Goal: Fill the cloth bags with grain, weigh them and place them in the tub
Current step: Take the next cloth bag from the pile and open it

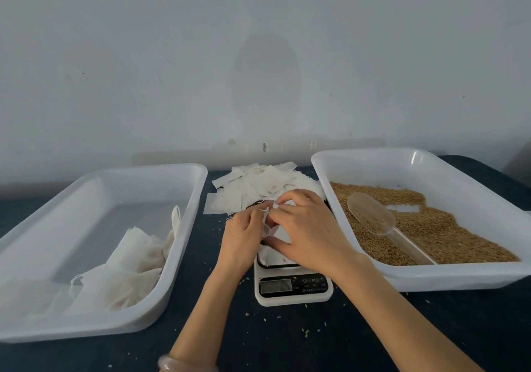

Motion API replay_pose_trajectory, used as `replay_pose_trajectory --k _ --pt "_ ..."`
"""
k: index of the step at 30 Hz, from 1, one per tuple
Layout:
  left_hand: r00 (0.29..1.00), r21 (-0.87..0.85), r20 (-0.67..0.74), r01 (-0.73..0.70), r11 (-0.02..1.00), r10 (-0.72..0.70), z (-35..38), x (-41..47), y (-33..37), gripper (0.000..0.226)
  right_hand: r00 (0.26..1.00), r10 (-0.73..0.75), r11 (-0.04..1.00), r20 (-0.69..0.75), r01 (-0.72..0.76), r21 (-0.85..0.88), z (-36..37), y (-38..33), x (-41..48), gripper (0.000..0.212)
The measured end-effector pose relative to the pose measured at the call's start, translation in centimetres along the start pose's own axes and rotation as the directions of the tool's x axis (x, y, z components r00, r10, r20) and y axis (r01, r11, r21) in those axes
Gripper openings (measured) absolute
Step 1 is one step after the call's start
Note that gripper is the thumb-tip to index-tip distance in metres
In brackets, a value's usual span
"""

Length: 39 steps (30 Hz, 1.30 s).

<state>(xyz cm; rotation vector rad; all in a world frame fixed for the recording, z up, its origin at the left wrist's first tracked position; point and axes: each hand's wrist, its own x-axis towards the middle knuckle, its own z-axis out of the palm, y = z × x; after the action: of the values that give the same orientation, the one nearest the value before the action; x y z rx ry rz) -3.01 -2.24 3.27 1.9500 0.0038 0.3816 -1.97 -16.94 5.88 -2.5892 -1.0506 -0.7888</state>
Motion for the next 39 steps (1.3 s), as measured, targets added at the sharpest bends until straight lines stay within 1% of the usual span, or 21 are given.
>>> replay_pose_trajectory --k 3,5,6,7,8,9,10,12,14,18,20,22,24,25,26,27,29,31,32,34,39 --pt "0.995 -0.037 0.091 -0.045 0.998 0.048 -0.4 0.0 -0.1 0.043 1.0 -0.002 0.999 0.01 0.001 0.048 0.1 0.4 -0.1 0.016" --pt "0.972 -0.031 0.231 -0.048 0.998 0.054 -0.1 1.0 0.0 0.04 1.0 0.017 0.997 -0.001 -0.016 0.076 0.0 0.7 -0.1 0.012" --pt "0.95 -0.026 0.311 -0.001 1.0 0.009 0.0 1.7 0.1 0.039 0.999 0.036 0.995 -0.013 -0.035 0.092 -0.2 0.8 -0.1 0.011" --pt "0.925 -0.03 0.378 0.044 0.999 -0.029 -0.1 2.3 -0.1 0.043 0.998 0.055 0.992 -0.03 -0.052 0.111 -0.3 0.9 -0.1 0.013" --pt "0.909 -0.04 0.417 0.036 0.999 -0.017 -0.4 2.4 -0.5 0.053 0.996 0.069 0.99 -0.05 -0.062 0.129 -0.5 1.1 0.0 0.015" --pt "0.898 -0.064 0.438 -0.016 0.998 0.042 -0.8 1.8 -1.1 0.065 0.995 0.076 0.987 -0.063 -0.066 0.145 -0.5 1.3 0.0 0.017" --pt "0.891 -0.062 0.445 -0.074 0.995 0.094 -1.1 1.0 -1.5 0.072 0.995 0.08 0.985 -0.064 -0.069 0.16 -0.6 1.5 0.0 0.017" --pt "0.887 -0.044 0.447 -0.109 0.993 0.118 -1.4 -0.2 -2.2 0.071 0.996 0.081 0.979 -0.04 -0.072 0.19 -0.6 1.5 0.0 0.019" --pt "0.917 -0.04 0.379 -0.115 0.993 0.122 -0.7 0.1 -2.8 0.062 0.997 0.076 0.973 -0.02 -0.07 0.218 -0.4 1.4 0.0 0.019" --pt "0.944 -0.044 0.307 -0.112 0.993 0.12 0.5 1.2 -3.1 0.025 0.998 0.06 0.976 0.006 -0.06 0.207 -0.3 1.5 -0.1 0.018" --pt "0.944 -0.023 0.3 -0.133 0.991 0.134 0.6 1.1 -3.3 0.021 0.998 0.065 0.977 0.028 -0.069 0.202 -0.6 1.8 -0.1 0.018" --pt "0.956 0.004 0.269 -0.123 0.992 0.117 0.5 1.2 -3.3 0.025 0.985 0.166 0.953 0.043 -0.172 0.249 -1.3 2.7 0.0 0.022" --pt "0.968 0.018 0.23 -0.105 0.994 0.099 0.4 1.3 -3.4 0.026 0.939 0.344 0.907 0.018 -0.337 0.251 -2.2 4.9 0.1 0.023" --pt "0.972 0.022 0.216 -0.102 0.995 0.095 0.3 1.3 -3.5 0.026 0.902 0.431 0.886 0.021 -0.427 0.181 -2.7 6.4 -0.1 0.019" --pt "0.975 0.024 0.202 -0.102 0.995 0.095 0.3 1.3 -3.5 0.026 0.857 0.513 0.855 0.052 -0.515 0.054 -3.1 7.9 -0.4 0.019" --pt "0.977 0.024 0.188 -0.109 0.994 0.102 0.2 1.2 -3.5 0.027 0.791 0.6 0.8 0.116 -0.59 -0.112 -3.4 9.4 -0.8 0.026" --pt "0.98 0.012 0.165 -0.116 0.993 0.112 0.0 1.1 -3.6 0.025 0.596 0.751 0.659 0.283 -0.645 -0.388 -3.6 11.7 -1.9 0.048" --pt "0.982 -0.002 0.151 -0.111 0.994 0.11 -0.2 1.1 -3.6 0.02 0.407 0.812 0.58 0.417 -0.638 -0.506 -3.6 12.8 -2.9 0.064" --pt "0.983 -0.003 0.145 -0.109 0.994 0.109 -0.2 1.1 -3.6 0.019 0.351 0.815 0.569 0.461 -0.636 -0.521 -3.5 13.1 -3.3 0.064" --pt "0.985 0.0 0.144 -0.1 0.995 0.099 -0.2 1.3 -3.7 0.017 0.304 0.809 0.565 0.503 -0.636 -0.525 -3.3 13.4 -3.7 0.057" --pt "0.983 0.004 0.157 -0.094 0.996 0.092 -0.1 1.3 -4.1 0.021 0.317 0.758 0.638 0.57 -0.541 -0.548 -3.0 14.0 -3.6 0.038"
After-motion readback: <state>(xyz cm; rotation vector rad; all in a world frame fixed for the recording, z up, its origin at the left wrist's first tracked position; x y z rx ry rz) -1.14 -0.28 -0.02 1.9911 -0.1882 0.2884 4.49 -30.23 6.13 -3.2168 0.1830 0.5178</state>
